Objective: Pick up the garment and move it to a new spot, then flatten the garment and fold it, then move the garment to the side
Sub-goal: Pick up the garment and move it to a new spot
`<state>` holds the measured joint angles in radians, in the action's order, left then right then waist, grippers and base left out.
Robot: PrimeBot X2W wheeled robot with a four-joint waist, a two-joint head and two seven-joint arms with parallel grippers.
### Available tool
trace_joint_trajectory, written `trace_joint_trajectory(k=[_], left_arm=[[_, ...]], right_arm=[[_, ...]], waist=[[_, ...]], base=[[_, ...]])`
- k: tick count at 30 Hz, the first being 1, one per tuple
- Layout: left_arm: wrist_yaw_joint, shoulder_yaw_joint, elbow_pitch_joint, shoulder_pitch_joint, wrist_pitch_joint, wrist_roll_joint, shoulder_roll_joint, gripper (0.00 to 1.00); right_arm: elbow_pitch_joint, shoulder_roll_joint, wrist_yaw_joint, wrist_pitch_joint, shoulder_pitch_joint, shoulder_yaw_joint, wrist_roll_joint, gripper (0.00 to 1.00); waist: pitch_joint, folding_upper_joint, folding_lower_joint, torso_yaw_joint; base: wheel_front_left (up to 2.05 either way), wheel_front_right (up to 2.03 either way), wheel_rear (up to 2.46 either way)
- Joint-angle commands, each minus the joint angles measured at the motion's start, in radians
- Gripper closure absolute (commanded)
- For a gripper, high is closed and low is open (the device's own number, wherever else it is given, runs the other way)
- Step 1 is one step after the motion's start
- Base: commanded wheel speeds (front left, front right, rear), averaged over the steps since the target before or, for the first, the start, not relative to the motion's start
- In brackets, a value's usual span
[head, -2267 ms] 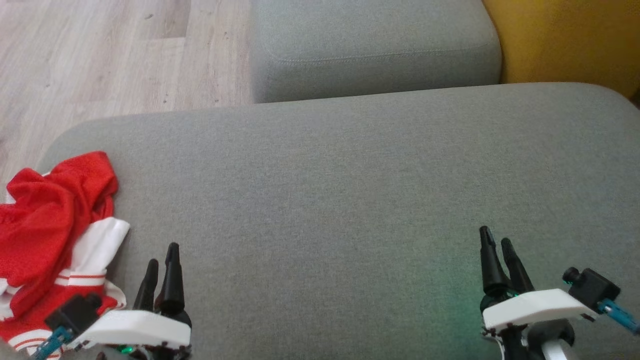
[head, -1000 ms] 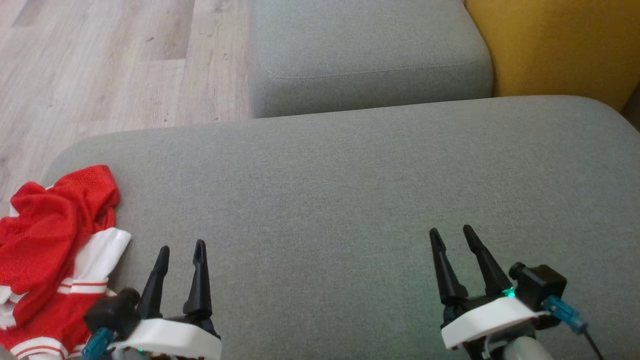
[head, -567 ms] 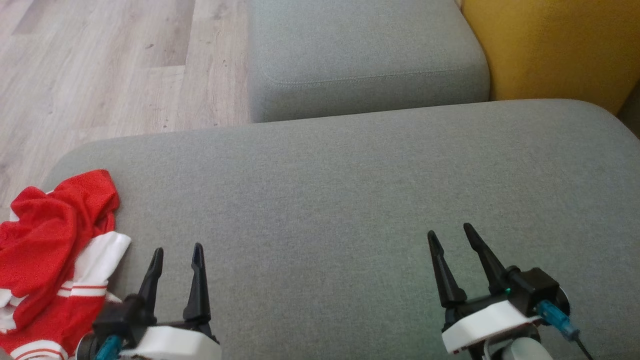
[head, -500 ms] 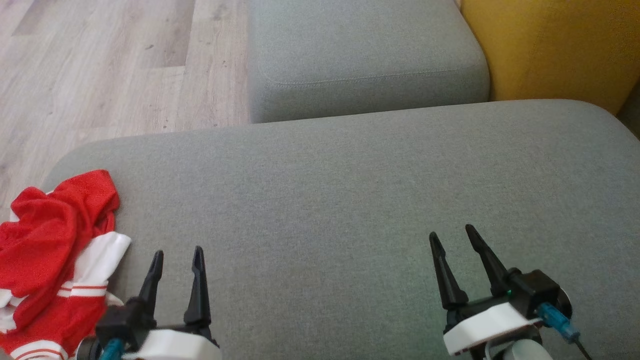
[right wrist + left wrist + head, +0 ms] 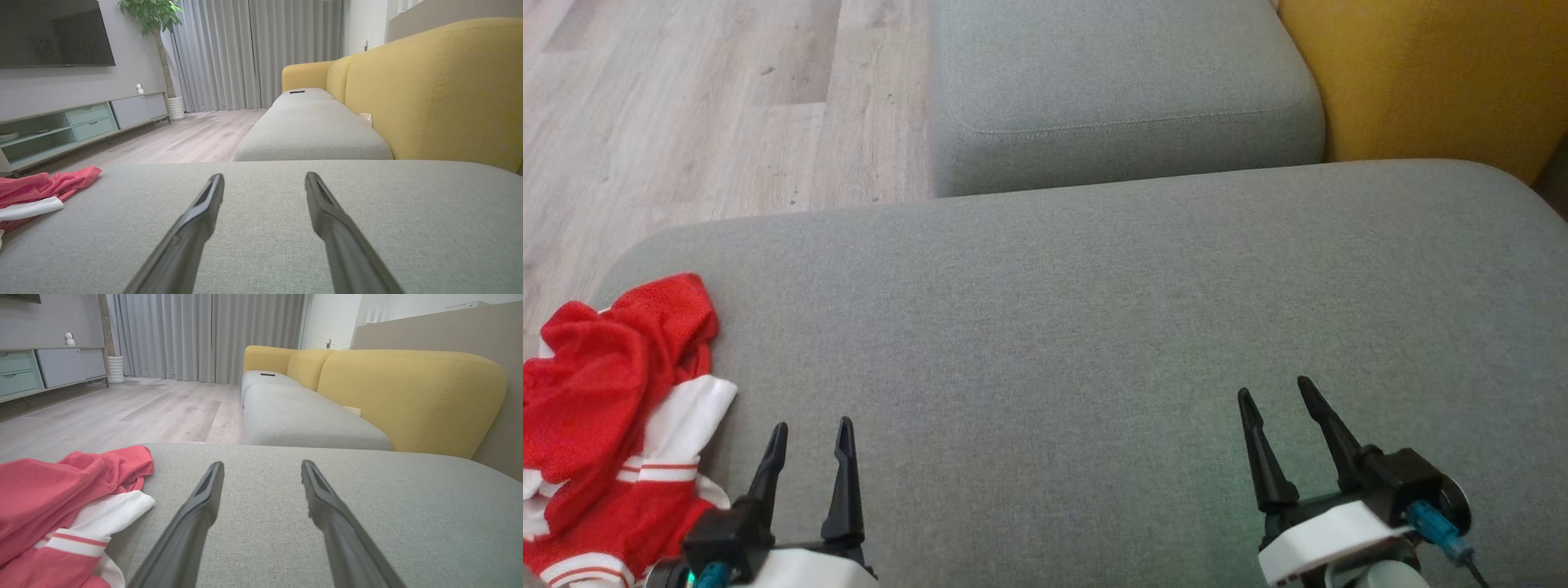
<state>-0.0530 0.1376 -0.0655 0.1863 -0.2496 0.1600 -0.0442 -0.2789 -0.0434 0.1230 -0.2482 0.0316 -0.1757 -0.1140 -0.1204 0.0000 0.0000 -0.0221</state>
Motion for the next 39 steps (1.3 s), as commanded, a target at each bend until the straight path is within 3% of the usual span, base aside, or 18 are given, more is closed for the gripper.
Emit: trace_joint_trajectory(k=[1, 9, 19, 29, 39], left_arm=[[0.002, -0.040, 0.031, -0.041, -0.012, 0.005, -0.006, 0.00], [-0.026, -0.055, 0.025, -0.053, -0.012, -0.030, -0.006, 0.00], [-0.014, -0.093, 0.050, -0.053, -0.012, -0.057, -0.006, 0.00], [0.008, -0.169, 0.062, -0.039, -0.012, -0.069, -0.012, 0.00], [0.033, -0.227, 0.072, -0.077, -0.012, -0.104, -0.025, 0.00]], right_arm=[[0.025, -0.007, 0.008, -0.014, -0.042, -0.016, -0.002, 0.00], [0.029, -0.007, 0.008, -0.014, -0.032, -0.007, -0.016, 0.00], [0.030, -0.007, 0.008, -0.014, -0.019, -0.007, -0.026, 0.00], [0.027, -0.007, 0.008, -0.014, -0.019, -0.002, -0.030, 0.00], [0.030, -0.007, 0.008, -0.014, -0.010, 0.012, -0.004, 0.00]], waist=[[0.001, 0.0000, 0.0000, 0.001], [0.016, 0.0000, 0.0000, 0.053], [0.043, 0.0000, 0.0000, 0.267], [0.049, 0.0000, 0.0000, 0.422], [0.081, 0.0000, 0.0000, 0.478]], base=[[0.00, 0.00, 0.00], [0.00, 0.00, 0.00], [0.00, 0.00, 0.00], [0.00, 0.00, 0.00], [0.00, 0.00, 0.00]])
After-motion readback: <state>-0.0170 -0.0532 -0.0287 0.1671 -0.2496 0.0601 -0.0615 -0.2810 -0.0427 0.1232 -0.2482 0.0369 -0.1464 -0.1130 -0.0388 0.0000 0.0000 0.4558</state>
